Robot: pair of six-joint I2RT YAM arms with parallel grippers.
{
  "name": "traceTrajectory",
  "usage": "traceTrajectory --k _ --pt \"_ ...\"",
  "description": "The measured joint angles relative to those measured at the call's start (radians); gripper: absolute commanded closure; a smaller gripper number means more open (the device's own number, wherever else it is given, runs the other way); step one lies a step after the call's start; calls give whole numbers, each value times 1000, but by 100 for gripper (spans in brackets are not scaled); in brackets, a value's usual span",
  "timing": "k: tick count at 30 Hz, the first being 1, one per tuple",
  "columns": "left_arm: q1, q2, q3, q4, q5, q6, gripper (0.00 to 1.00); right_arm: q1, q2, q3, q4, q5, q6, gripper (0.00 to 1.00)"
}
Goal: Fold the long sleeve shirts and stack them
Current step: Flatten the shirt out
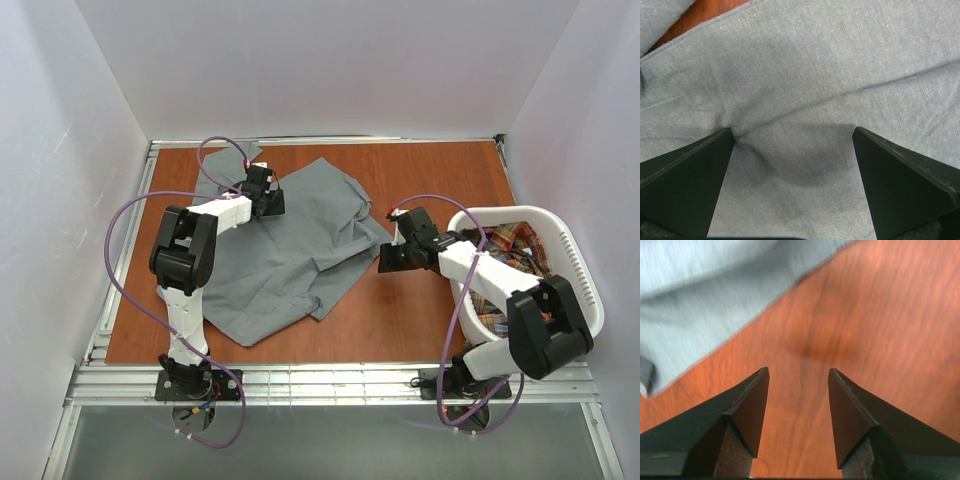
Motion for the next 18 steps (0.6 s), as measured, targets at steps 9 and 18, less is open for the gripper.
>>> traceTrajectory --k 9,18 --pt "-3 -2 -3 -2 0 4 8 8 172 41 201 39 81 50" --pt "0 -2 -1 -3 4 7 8 60 335 169 253 165 48 63"
